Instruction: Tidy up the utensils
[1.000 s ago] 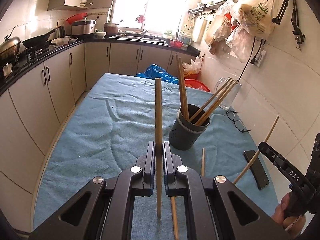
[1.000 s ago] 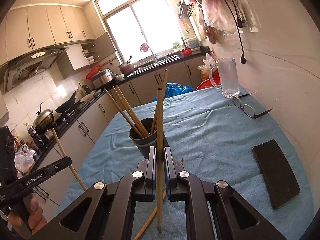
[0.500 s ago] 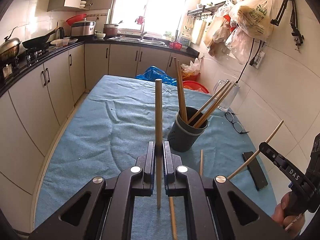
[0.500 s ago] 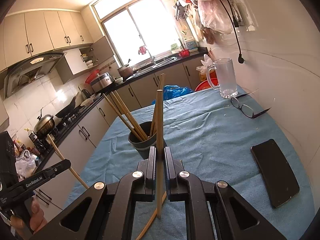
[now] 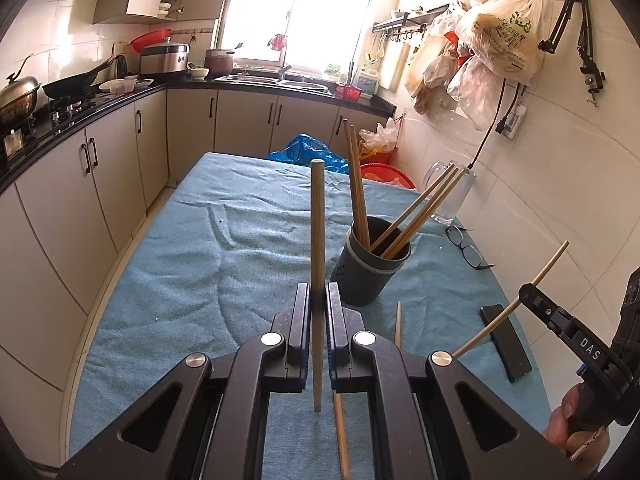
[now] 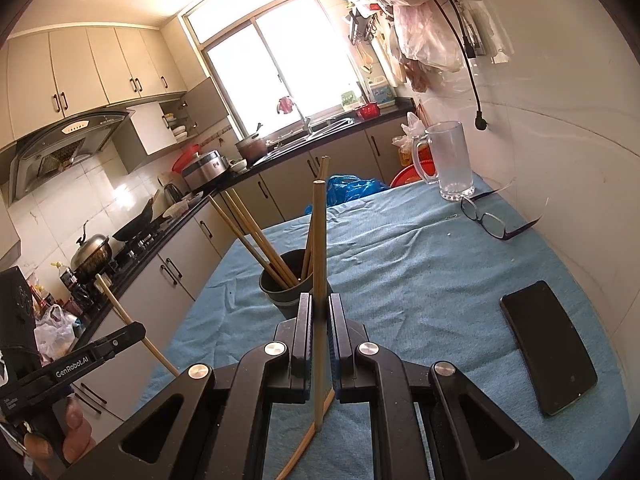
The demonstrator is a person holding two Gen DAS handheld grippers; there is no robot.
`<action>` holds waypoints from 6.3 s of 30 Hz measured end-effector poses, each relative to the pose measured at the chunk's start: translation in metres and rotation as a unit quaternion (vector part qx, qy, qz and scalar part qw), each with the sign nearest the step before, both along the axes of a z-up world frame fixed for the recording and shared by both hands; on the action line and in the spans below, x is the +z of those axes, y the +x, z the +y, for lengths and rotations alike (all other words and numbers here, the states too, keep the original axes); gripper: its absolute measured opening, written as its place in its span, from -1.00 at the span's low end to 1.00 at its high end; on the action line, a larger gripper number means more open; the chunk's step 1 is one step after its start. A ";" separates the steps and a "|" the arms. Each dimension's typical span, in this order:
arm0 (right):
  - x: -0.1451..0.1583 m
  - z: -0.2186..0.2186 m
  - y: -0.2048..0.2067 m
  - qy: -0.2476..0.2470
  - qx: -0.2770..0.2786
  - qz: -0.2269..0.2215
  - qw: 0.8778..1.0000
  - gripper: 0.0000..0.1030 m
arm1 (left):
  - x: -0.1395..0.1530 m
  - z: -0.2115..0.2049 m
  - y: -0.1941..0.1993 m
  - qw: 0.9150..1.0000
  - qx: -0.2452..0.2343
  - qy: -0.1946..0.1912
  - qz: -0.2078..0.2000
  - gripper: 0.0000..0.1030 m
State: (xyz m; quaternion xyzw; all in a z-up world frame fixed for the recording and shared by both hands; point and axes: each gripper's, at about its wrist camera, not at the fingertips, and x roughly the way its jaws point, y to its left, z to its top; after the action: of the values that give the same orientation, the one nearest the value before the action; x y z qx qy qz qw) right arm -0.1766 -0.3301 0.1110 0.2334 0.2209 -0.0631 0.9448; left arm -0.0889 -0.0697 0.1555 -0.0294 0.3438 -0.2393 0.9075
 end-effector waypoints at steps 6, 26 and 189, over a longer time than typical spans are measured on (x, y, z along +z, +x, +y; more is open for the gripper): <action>0.001 -0.001 -0.001 0.000 0.001 -0.002 1.000 -0.84 | 0.003 0.001 -0.002 1.000 -0.002 -0.002 -0.002 -0.87; 0.013 -0.002 -0.002 -0.001 0.006 -0.014 1.000 -0.84 | 0.016 -0.003 -0.004 1.000 -0.012 -0.001 -0.011 -0.87; -0.116 -0.004 0.106 0.026 0.025 0.260 0.965 -0.86 | -0.127 -0.047 0.042 0.979 -0.050 0.078 0.180 -0.17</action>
State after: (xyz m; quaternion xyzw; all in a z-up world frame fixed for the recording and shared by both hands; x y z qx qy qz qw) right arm -0.0703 -0.3343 -0.0051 0.2279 0.4660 -0.0919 0.8500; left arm -0.0474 -0.1166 0.0289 0.0163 0.5203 -0.2480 0.8170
